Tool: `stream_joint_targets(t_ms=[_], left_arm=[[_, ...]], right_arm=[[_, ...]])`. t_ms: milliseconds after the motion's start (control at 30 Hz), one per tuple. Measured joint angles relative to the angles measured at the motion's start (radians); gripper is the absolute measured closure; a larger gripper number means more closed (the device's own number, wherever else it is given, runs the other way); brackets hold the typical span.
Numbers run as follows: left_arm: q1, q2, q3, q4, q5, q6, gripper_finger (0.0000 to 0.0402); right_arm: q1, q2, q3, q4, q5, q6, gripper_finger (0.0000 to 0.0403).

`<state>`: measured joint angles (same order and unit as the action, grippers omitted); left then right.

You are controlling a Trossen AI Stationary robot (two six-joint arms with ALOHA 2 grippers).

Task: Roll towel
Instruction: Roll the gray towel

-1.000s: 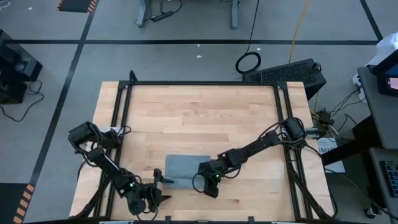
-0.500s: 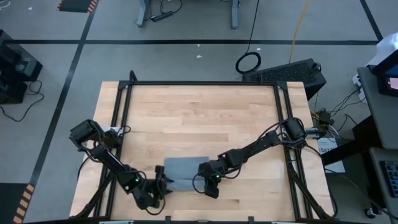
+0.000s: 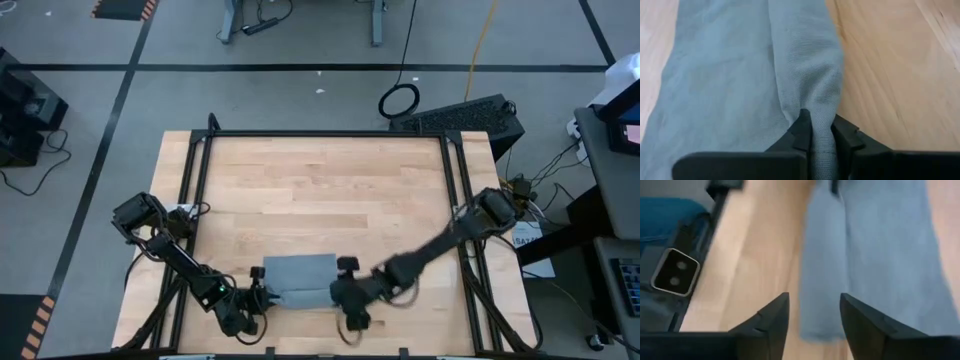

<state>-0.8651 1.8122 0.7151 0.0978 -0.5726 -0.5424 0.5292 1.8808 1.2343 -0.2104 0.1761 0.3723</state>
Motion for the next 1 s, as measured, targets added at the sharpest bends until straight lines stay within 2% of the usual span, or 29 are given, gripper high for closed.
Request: stream_joint_targets(t_ms=[167, 300, 400, 500, 667, 1000], left_arm=[[0.000, 0.000, -0.001, 0.007, 0.000, -0.029, 0.0345], [0.000, 0.001, -0.002, 0.017, 0.001, -0.028, 0.0346], [0.000, 0.001, -0.003, 0.027, 0.005, -0.036, 0.0348], [0.000, 0.001, -0.002, 0.029, 0.008, -0.052, 0.0348], [-0.005, 0.001, -0.002, 0.029, 0.008, -0.056, 0.0348], [-0.007, 0.001, -0.002, 0.027, 0.015, -0.080, 0.0348]], right_arm=[[0.143, 0.078, -0.030, 0.249, 0.261, -0.131, 0.0198], [0.182, 0.151, -0.041, 0.336, 0.462, -0.125, 0.0168], [0.165, 0.192, -0.042, 0.366, 0.467, -0.117, 0.0153], [0.136, 0.211, -0.042, 0.405, 0.427, -0.143, 0.0143], [0.115, 0.221, -0.070, 0.420, 0.416, -0.190, 0.0138], [0.100, 0.221, -0.162, 0.498, 0.403, -0.085, 0.0143]])
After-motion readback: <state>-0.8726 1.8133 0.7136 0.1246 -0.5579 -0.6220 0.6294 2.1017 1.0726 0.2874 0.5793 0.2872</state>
